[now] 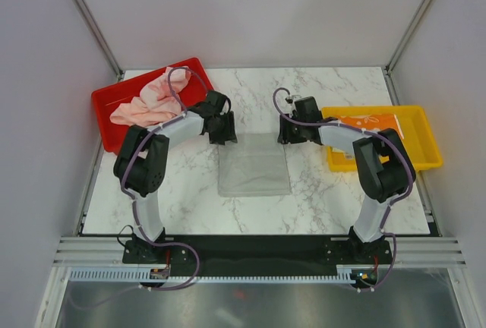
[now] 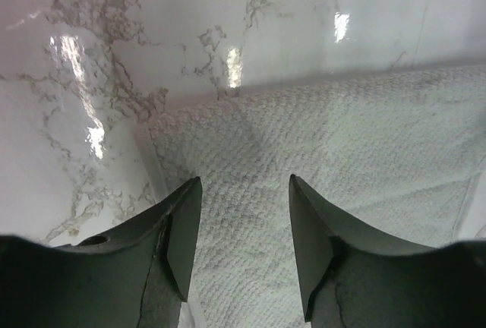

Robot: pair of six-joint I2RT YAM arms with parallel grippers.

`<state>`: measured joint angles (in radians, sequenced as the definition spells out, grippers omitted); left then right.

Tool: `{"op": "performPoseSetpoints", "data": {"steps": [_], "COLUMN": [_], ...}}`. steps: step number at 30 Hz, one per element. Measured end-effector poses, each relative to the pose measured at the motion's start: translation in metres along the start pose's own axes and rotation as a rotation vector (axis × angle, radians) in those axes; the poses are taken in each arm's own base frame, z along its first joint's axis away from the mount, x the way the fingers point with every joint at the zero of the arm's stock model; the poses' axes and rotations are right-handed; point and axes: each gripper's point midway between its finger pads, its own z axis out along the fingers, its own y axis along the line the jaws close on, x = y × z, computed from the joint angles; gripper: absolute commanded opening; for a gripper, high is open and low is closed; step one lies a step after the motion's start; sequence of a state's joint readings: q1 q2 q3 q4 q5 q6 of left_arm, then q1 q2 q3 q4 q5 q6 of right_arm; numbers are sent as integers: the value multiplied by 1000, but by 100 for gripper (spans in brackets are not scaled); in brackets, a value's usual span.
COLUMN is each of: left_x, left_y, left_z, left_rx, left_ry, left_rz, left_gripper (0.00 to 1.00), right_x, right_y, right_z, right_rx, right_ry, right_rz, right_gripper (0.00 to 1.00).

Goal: Fold and stack the towels
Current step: Fold the towel

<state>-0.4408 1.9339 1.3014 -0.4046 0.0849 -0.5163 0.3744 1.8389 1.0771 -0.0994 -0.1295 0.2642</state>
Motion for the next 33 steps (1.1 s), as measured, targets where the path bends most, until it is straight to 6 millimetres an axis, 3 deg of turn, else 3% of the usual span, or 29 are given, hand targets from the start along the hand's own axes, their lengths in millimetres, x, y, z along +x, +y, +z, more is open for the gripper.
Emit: {"op": "performPoseSetpoints", "data": {"steps": [3, 8, 11, 17, 22, 25, 29, 33], "left_x": [-15, -54, -61, -51, -37, -34, -34, -34], "left_y": [-6, -18, -11, 6, 15, 18, 23, 27], "left_z": [-14, -42, -44, -25, -9, -5, -6, -6], "left_rx": [11, 48, 47, 62, 101, 122, 137, 137], "left_ry": [-25, -129, -139, -66, 3, 18, 28, 39], "left_rz": [72, 209, 274, 378, 442, 475, 502, 526], "left_gripper": [64, 64, 62, 57, 56, 56, 57, 57], "right_x": [-14, -47, -60, -34, -24, -23, -20, -14], "right_y": [2, 7, 9, -1, 0, 2, 5, 2], "right_z": [-9, -17, -7, 10, 19, 18, 20, 22], "right_rx": [-39, -136, -203, -296, -400, -432, -466, -486], "right_ry": [1, -16, -5, 121, 177, 183, 195, 209], "right_rz": [-38, -124, -176, -205, -217, -227, -232, -230], "right_gripper": [69, 70, 70, 64, 58, 52, 23, 3]}}
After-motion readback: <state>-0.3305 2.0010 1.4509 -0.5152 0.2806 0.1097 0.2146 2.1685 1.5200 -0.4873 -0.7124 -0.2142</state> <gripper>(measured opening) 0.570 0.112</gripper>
